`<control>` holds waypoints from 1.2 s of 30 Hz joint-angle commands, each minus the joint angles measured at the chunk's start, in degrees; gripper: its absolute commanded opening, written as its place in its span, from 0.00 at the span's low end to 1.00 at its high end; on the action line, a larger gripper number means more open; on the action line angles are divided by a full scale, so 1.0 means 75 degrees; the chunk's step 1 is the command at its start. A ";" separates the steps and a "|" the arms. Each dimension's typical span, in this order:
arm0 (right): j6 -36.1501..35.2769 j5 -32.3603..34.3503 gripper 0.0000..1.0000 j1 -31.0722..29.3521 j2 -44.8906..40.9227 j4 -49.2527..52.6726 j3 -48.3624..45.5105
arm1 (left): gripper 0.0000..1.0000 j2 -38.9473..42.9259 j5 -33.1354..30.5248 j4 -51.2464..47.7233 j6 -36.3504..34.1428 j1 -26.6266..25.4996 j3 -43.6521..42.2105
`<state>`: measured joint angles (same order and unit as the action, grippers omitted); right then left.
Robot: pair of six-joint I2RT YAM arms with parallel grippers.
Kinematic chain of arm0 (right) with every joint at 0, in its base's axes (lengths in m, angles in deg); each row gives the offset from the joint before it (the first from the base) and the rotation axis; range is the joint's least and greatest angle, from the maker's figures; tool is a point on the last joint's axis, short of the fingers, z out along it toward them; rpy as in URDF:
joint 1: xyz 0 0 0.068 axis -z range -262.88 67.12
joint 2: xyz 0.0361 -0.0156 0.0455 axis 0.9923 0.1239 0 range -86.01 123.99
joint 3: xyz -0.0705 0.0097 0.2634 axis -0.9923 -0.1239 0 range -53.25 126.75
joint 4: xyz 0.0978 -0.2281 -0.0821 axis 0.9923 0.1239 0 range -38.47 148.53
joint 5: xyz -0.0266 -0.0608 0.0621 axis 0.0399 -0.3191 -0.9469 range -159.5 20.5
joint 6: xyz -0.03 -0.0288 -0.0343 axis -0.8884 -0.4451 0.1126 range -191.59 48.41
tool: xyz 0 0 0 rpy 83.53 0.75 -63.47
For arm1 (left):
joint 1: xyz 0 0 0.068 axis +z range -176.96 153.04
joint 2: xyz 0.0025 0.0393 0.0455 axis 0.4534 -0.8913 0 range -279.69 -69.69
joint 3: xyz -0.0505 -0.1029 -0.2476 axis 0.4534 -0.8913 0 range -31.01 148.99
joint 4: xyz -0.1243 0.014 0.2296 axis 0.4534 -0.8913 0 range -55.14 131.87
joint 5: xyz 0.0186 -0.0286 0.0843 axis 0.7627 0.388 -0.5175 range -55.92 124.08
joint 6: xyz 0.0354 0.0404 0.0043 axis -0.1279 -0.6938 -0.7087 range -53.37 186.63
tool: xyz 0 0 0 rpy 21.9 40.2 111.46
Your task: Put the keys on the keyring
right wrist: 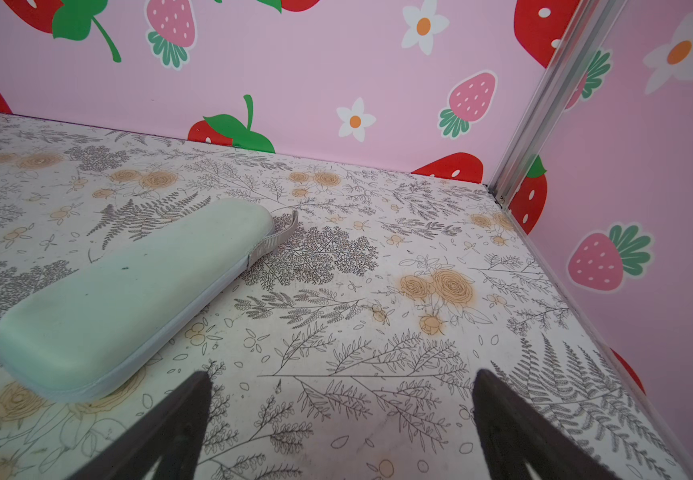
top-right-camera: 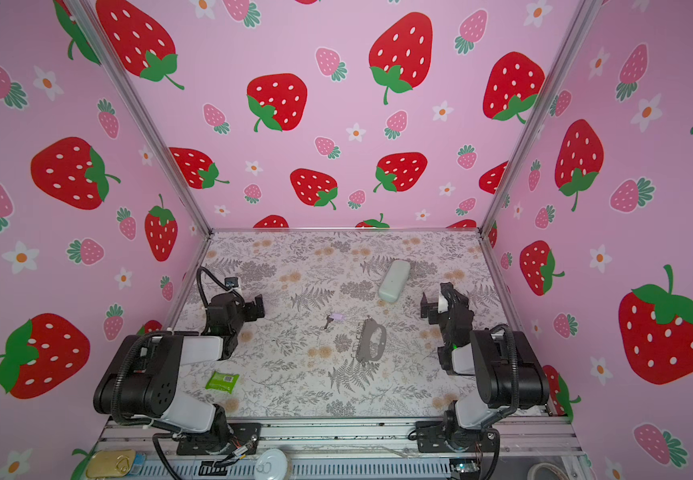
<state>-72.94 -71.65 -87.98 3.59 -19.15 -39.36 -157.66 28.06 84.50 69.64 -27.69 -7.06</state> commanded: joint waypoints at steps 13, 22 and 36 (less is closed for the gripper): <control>0.0025 -0.0031 0.99 0.0049 0.0050 -0.0212 0.0140 | 0.99 -0.0099 -0.0123 0.0199 -0.0049 0.0050 0.0253; 0.0277 0.0334 0.95 0.0018 -0.1751 0.1489 0.0296 | 1.00 0.1205 -0.0564 -0.1967 -0.0622 -0.0671 0.0907; 0.1221 -0.2372 0.70 -0.1445 -0.3451 0.5326 0.1684 | 0.86 0.2305 0.2507 -0.6608 -0.0455 -0.4145 0.2735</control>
<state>-65.35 -82.91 -95.92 -20.80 11.89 -29.48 -138.53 37.46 44.96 66.45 -55.63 10.55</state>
